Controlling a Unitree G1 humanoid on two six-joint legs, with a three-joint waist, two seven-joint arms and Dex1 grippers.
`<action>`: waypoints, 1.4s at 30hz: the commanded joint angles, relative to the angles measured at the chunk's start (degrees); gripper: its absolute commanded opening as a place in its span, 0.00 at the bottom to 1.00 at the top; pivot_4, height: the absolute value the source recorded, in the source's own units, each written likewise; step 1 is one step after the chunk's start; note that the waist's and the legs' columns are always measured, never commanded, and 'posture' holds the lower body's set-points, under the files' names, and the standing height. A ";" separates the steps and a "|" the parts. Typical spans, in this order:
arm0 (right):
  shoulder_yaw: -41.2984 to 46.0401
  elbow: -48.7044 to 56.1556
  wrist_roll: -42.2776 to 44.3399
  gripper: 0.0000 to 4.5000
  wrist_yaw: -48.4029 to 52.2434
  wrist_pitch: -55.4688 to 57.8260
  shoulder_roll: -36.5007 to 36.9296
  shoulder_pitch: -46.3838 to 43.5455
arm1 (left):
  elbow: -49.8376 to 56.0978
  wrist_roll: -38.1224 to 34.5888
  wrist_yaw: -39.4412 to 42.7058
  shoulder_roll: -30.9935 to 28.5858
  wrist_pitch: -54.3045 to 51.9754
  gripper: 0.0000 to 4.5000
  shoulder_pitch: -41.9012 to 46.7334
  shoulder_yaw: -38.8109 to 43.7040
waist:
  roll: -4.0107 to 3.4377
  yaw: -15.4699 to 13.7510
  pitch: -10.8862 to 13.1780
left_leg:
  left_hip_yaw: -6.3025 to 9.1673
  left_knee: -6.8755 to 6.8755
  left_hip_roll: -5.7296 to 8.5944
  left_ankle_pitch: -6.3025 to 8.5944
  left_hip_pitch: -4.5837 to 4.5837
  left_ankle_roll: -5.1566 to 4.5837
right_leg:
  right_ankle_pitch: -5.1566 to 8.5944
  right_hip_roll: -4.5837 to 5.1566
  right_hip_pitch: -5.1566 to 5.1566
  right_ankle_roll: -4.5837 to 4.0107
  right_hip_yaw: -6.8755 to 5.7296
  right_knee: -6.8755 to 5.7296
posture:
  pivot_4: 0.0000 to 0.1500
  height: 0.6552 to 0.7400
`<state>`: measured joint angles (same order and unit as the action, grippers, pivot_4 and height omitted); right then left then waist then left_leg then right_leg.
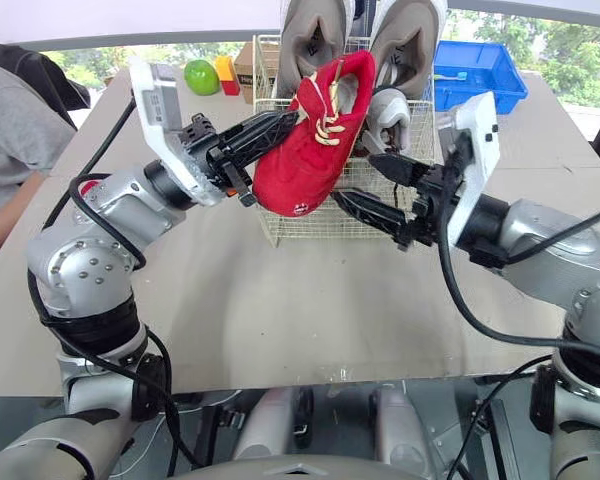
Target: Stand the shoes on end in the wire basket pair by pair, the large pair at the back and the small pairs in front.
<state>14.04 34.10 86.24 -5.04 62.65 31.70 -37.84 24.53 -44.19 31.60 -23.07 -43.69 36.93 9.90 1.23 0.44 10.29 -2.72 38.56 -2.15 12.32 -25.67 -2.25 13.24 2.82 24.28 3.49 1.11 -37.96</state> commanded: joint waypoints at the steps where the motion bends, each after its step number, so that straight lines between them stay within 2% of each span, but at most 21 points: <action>1: -0.92 -0.21 6.54 0.86 -7.47 -4.13 1.91 -2.15 | 1.62 1.04 0.44 0.53 4.68 0.00 -0.08 -0.36 | 0.01 -0.09 -0.01 | 0.00 0.00 0.00 0.00 -0.02 0.00 | 0.00 0.00 -0.02 0.00 -0.06 0.01 | 1.00 1.00; 6: -4.01 -2.20 10.48 0.86 -13.07 -7.76 3.28 -3.23 | 1.47 1.23 1.21 0.72 7.37 0.00 -0.52 -1.11 | 0.02 0.11 0.00 | 0.01 -0.02 -0.02 0.00 -0.04 -0.01 | 0.00 -0.01 -0.01 0.00 -0.13 0.03 | 1.00 1.00; 7: -4.70 -2.54 10.62 0.80 -13.37 -7.80 3.75 -3.32 | 1.42 1.12 1.01 0.84 7.60 0.00 -0.54 -1.09 | 0.02 0.17 0.00 | 0.01 -0.02 -0.02 0.00 -0.04 -0.01 | 0.00 -0.02 -0.01 0.00 -0.13 0.02 | 1.00 1.00; 9: -5.69 -2.74 11.06 0.66 -13.74 -8.22 4.65 -3.41 | 1.27 0.97 0.78 0.89 7.89 0.00 -0.43 -1.06 | 0.02 0.19 0.00 | 0.01 -0.02 -0.03 0.00 -0.03 -0.01 | 0.00 -0.03 -0.01 0.00 -0.12 0.02 | 1.00 1.00; 11: -6.47 -2.89 11.49 0.44 -14.01 -9.06 5.06 -3.60 | 1.37 0.76 0.91 0.74 8.00 0.00 -0.41 -1.11 | 0.02 0.19 0.00 | 0.02 -0.02 -0.03 0.00 -0.04 -0.01 | 0.00 -0.03 -0.01 0.00 -0.13 0.02 | 1.00 1.00; 12: -6.98 -3.14 11.24 0.41 -14.04 -9.24 5.07 -3.86 | 1.94 0.62 1.42 0.48 8.12 0.00 -0.71 -1.33 | 0.02 0.21 0.00 | 0.02 -0.02 -0.03 0.01 -0.04 -0.01 | 0.00 -0.03 -0.01 0.00 -0.12 0.02 | 1.00 1.00; 15: -7.80 -3.34 11.24 0.05 -13.70 -9.95 5.41 -3.97 | 3.81 -0.11 2.27 -0.20 8.02 0.00 -1.90 -1.71 | 0.02 0.23 0.00 | 0.03 -0.03 -0.04 0.01 -0.04 -0.01 | 0.01 -0.04 -0.01 0.00 -0.12 0.03 | 1.00 1.00; 16: -7.91 -3.21 11.27 0.01 -13.51 -10.10 5.68 -3.81 | 4.04 -0.30 2.24 -0.33 8.01 0.00 -2.16 -1.62 | 0.02 0.22 0.00 | 0.04 -0.03 -0.05 0.01 -0.04 -0.01 | 0.01 -0.05 -0.01 0.00 -0.13 0.03 | 1.00 1.00; 24: -7.84 -2.11 8.00 0.01 -9.62 -10.81 7.36 -2.91 | 6.25 -5.33 2.13 -1.50 6.13 0.00 -4.62 -0.05 | 0.02 0.22 0.00 | 0.07 -0.04 -0.07 0.01 -0.03 -0.01 | 0.01 -0.04 -0.01 0.00 -0.12 0.05 | 1.00 1.00; 26: -7.66 -1.96 6.49 0.00 -8.24 -11.06 7.48 -2.92 | 6.18 -7.24 0.50 -1.39 5.09 0.20 -4.43 0.84 | 0.02 0.19 0.00 | 0.09 -0.04 -0.08 0.01 -0.04 -0.01 | 0.01 -0.04 -0.01 0.00 -0.12 0.05 | 1.00 1.00; 27: -7.40 -1.94 4.32 0.00 -6.52 -11.45 7.69 -3.05 | 6.13 -8.21 -0.76 -1.33 4.48 0.23 -4.44 1.45 | 0.02 0.17 0.00 | 0.11 -0.04 -0.09 0.01 -0.04 -0.01 | 0.01 -0.04 -0.01 0.00 -0.13 0.05 | 1.00 1.00; 32: -6.35 -3.26 -5.02 0.00 1.16 -14.24 8.70 -3.52 | 5.04 -9.61 -3.85 -2.48 3.24 0.65 -4.96 2.84 | 0.02 0.18 0.00 | 0.11 -0.04 -0.06 0.01 -0.03 -0.01 | 0.01 -0.05 -0.01 0.00 -0.11 0.06 | 1.00 1.00; 35: -6.47 -4.92 -9.32 0.00 4.57 -15.22 8.79 -3.94 | 4.20 -9.41 -3.91 -2.96 3.71 0.99 -5.02 2.43 | 0.02 0.17 0.00 | 0.07 -0.04 -0.06 0.01 -0.03 -0.01 | 0.01 -0.06 -0.01 0.00 -0.11 0.06 | 1.00 1.00; 42: -7.44 -7.76 -16.75 0.00 10.88 -15.53 7.85 -4.01 | 2.56 -8.50 -3.59 -3.80 2.70 1.00 -5.56 0.49 | 0.02 0.17 0.00 | 0.03 -0.04 -0.06 0.01 -0.02 -0.01 | 0.01 -0.06 -0.01 0.00 -0.11 0.07 | 1.00 1.00</action>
<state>5.46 25.46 70.99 4.46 48.49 39.51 -40.89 26.40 -52.75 27.76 -26.54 -40.91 31.56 10.74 1.24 0.61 10.29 -2.70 38.51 -2.21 12.33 -25.69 -2.26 13.25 2.76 24.27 3.49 1.00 -37.89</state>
